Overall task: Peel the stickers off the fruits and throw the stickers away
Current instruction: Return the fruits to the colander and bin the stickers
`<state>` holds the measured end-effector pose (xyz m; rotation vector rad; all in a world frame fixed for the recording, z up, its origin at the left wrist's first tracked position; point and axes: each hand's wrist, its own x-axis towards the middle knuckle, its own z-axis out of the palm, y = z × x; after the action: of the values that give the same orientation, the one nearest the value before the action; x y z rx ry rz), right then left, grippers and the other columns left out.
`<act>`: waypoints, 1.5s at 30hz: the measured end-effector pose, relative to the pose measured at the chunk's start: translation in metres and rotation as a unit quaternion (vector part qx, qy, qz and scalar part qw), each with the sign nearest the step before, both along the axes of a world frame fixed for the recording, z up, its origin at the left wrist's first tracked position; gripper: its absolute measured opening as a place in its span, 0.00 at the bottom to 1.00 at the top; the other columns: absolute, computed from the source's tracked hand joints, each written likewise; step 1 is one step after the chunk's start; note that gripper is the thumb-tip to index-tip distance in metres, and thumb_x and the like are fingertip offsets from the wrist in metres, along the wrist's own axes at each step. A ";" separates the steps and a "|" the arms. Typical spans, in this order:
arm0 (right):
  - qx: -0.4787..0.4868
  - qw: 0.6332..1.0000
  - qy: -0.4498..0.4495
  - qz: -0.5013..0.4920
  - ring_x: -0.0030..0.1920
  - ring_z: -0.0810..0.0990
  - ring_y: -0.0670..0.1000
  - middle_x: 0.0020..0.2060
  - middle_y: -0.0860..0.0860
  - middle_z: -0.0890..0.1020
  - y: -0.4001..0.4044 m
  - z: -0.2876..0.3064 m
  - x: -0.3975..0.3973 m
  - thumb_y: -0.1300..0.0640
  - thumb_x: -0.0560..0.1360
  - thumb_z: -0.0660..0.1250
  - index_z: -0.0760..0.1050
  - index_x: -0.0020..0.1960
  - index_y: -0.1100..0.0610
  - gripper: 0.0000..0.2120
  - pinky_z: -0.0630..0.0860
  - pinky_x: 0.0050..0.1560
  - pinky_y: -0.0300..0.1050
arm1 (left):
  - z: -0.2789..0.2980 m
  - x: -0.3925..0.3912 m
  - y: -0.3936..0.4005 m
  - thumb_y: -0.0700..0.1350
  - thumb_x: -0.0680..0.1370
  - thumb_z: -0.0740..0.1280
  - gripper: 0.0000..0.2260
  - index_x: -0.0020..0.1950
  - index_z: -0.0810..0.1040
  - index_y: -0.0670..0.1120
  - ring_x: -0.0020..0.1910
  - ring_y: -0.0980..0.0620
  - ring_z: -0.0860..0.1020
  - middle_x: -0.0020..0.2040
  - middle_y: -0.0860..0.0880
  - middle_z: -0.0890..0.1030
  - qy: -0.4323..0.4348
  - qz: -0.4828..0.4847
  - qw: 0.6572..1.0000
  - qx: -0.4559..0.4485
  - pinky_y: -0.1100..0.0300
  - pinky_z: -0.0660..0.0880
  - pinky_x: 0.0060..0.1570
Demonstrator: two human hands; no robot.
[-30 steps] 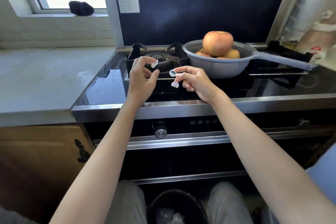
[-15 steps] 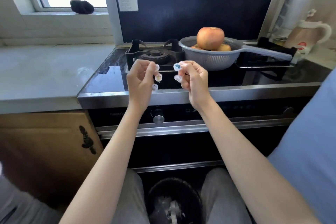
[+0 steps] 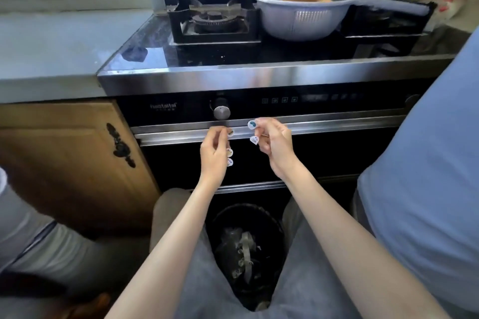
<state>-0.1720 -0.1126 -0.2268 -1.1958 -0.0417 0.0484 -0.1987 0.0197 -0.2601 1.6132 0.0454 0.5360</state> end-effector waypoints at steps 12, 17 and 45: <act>-0.249 0.956 0.156 0.023 0.21 0.68 0.39 0.29 0.47 0.74 -0.010 -0.146 -0.026 0.62 0.76 0.68 0.79 0.40 0.58 0.06 0.61 0.22 0.28 | -0.146 -0.026 -0.001 0.41 0.82 0.60 0.08 0.55 0.78 0.44 0.25 0.54 0.75 0.35 0.47 0.78 0.298 -0.058 0.953 0.008 0.67 0.70 0.27; -0.277 0.941 0.193 0.026 0.24 0.73 0.35 0.27 0.42 0.78 -0.013 -0.180 -0.037 0.63 0.72 0.72 0.84 0.45 0.62 0.03 0.65 0.25 0.25 | -0.167 -0.037 -0.001 0.42 0.81 0.63 0.06 0.51 0.80 0.44 0.36 0.52 0.78 0.45 0.47 0.79 0.368 -0.070 0.927 0.012 0.71 0.71 0.28; -0.357 0.869 0.336 0.068 0.43 0.82 0.56 0.41 0.60 0.84 -0.012 -0.230 -0.047 0.66 0.63 0.73 0.81 0.49 0.70 0.16 0.79 0.45 0.47 | -0.193 -0.038 -0.013 0.37 0.66 0.73 0.03 0.34 0.82 0.44 0.34 0.52 0.76 0.33 0.48 0.80 0.493 0.004 0.869 0.033 0.65 0.69 0.31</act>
<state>-0.2189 -0.1249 -0.4571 -1.8565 0.5514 0.6514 -0.2367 0.0063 -0.4526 1.8038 0.8043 -0.3387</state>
